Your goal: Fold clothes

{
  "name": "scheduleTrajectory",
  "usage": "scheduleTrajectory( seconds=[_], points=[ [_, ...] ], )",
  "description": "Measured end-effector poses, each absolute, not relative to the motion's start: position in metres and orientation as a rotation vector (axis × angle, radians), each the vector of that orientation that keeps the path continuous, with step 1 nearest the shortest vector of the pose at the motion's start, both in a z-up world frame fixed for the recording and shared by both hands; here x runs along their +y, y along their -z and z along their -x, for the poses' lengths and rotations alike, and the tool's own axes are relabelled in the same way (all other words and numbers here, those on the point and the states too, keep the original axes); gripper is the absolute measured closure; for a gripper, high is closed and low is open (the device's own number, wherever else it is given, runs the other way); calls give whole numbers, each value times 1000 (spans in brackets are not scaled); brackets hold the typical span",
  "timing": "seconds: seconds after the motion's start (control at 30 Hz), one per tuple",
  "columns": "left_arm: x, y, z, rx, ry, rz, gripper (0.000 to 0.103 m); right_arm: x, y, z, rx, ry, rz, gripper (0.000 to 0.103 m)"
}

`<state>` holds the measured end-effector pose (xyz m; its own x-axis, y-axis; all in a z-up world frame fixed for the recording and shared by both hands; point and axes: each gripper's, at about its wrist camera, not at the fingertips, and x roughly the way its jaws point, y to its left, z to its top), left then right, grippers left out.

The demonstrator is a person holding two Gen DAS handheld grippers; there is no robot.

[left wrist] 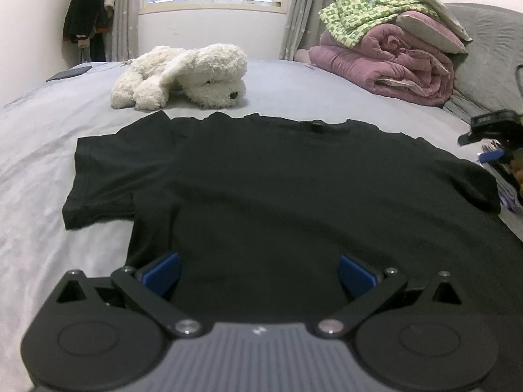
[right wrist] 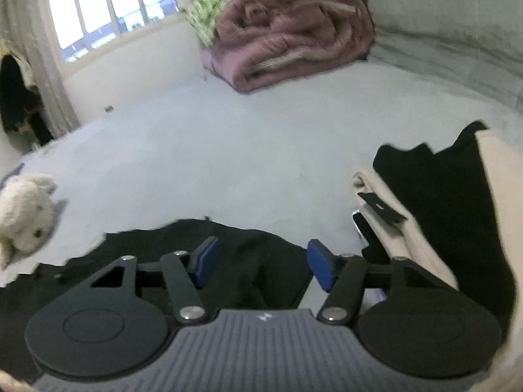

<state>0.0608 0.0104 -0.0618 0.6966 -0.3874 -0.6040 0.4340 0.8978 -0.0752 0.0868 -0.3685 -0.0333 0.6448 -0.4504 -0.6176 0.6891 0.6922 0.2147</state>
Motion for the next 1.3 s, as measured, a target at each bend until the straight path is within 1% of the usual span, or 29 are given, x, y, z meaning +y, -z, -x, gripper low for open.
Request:
scheduleTrajectory(
  seconds=[0.17, 0.23, 0.27, 0.33, 0.37, 0.5, 0.57, 0.63, 0.7, 0.77, 0.8, 0.87, 0.97, 1.07, 1.2, 1.3],
  points=[
    [9, 61, -63, 659, 450, -74, 0, -380, 51, -106, 671, 694, -419, 47],
    [8, 61, -63, 659, 448, -73, 0, -378, 54, -112, 693, 709, -351, 49],
    [8, 61, -63, 659, 447, -73, 0, -375, 56, -114, 705, 713, -315, 58],
    [7, 61, -63, 660, 446, -74, 0, -371, 57, -118, 727, 707, -245, 81],
    [7, 61, -63, 660, 446, -73, 0, -368, 56, -119, 743, 705, -200, 101],
    [8, 61, -63, 661, 447, -70, 0, -361, 52, -128, 770, 771, 20, 101],
    [8, 61, -63, 663, 445, -70, 0, -368, 53, -133, 783, 785, 61, 101],
    [7, 61, -64, 666, 441, -70, 0, -374, 58, -138, 813, 779, 63, 101],
    [8, 60, -66, 670, 439, -64, 0, -376, 61, -139, 823, 761, 48, 97],
    [9, 60, -66, 673, 438, -55, 0, -372, 55, -134, 806, 757, 30, 82],
    [10, 60, -67, 674, 439, -52, 0, -369, 49, -128, 785, 749, 24, 64],
    [10, 59, -68, 678, 438, -47, 0, -361, 36, -114, 741, 732, 11, 45],
    [12, 57, -70, 689, 434, -19, 0, -344, 18, -85, 684, 675, -38, 45],
    [16, 55, -72, 703, 437, 31, 0, -315, 13, -44, 644, 596, -171, 45],
    [25, 53, -71, 721, 445, 95, 0, -291, 29, 7, 625, 540, -426, 45],
    [28, 53, -67, 725, 455, 94, 0, -290, 49, 29, 593, 578, -603, 45]
  ],
)
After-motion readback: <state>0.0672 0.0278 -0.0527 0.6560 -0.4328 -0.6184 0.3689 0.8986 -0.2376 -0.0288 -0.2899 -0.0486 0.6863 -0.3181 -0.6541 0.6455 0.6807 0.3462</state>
